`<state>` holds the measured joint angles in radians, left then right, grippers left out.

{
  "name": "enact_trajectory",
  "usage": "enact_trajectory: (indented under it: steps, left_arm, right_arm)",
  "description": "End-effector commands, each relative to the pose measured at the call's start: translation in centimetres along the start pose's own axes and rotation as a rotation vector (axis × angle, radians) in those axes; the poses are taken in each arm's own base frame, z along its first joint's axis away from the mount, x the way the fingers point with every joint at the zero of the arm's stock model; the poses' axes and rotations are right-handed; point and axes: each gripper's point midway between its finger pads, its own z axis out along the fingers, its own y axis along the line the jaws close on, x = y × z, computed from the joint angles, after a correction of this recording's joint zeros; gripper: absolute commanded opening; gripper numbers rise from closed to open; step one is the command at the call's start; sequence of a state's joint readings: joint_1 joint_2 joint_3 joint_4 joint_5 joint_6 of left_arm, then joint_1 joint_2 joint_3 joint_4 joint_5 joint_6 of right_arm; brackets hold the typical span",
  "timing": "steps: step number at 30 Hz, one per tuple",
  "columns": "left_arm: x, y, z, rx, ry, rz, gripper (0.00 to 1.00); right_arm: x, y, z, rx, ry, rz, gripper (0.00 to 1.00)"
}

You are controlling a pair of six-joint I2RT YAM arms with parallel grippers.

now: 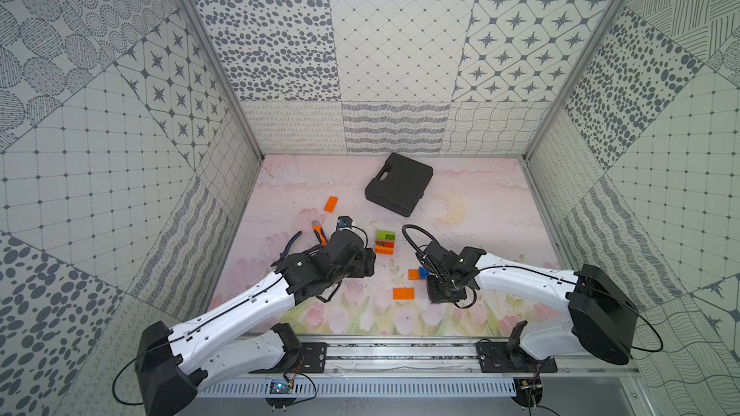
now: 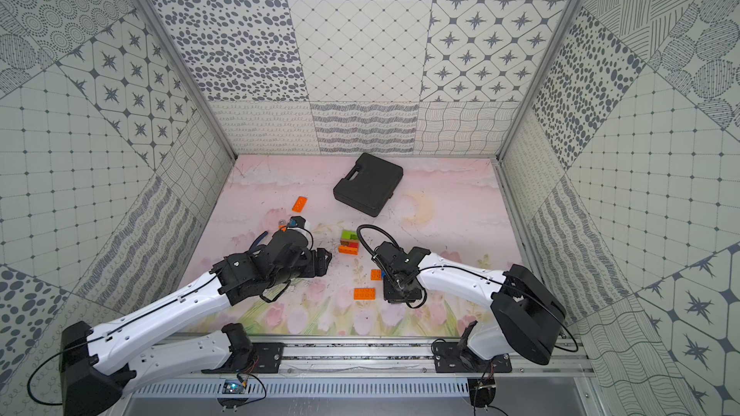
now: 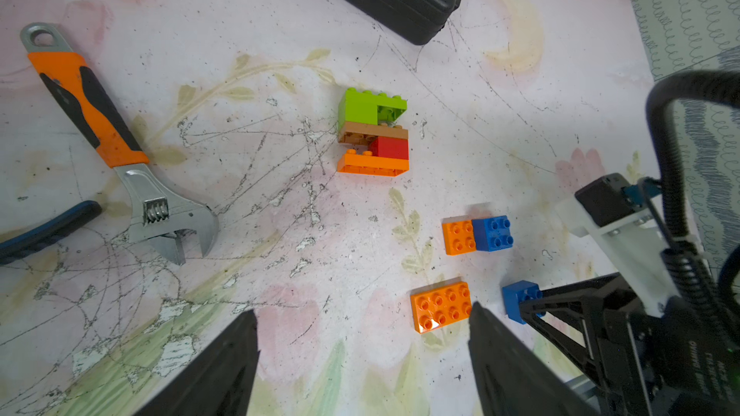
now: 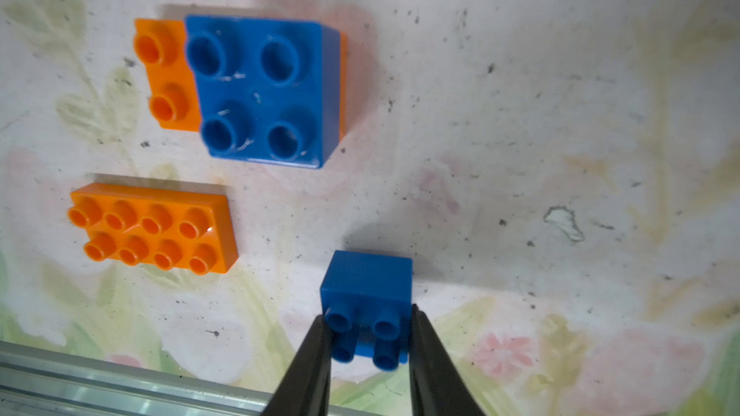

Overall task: Assemble the number 5 with lego
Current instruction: Pick up the lego brick from the center of the board.

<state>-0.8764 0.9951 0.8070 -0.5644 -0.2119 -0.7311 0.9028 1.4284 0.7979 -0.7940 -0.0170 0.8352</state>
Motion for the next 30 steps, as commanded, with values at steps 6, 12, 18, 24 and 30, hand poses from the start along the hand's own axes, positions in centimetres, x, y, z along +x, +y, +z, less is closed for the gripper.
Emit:
enact_trajectory:
  steps: [6, 12, 18, 24, 30]
  left_arm:
    - [-0.1, 0.2, 0.1, -0.012, -0.01, 0.002, 0.86]
    - [0.0, 0.1, 0.2, -0.009, -0.004, 0.001, 0.87]
    - [0.1, 0.1, 0.3, -0.008, -0.001, -0.001, 0.87]
    - [0.0, 0.3, 0.2, -0.018, -0.008, 0.005, 0.88]
    - [-0.1, 0.6, 0.3, -0.034, -0.013, 0.014, 0.9]
  right_arm:
    - [-0.6, 0.2, 0.2, 0.015, -0.02, 0.011, 0.42]
    - [-0.9, 0.5, -0.4, 0.003, -0.038, 0.0, 0.49]
    - [-0.8, 0.5, 0.4, 0.018, -0.025, -0.002, 0.45]
    - [-1.0, 0.4, 0.4, 0.038, -0.029, -0.005, 0.29]
    - [-0.9, 0.0, 0.1, 0.049, -0.04, -0.001, 0.28]
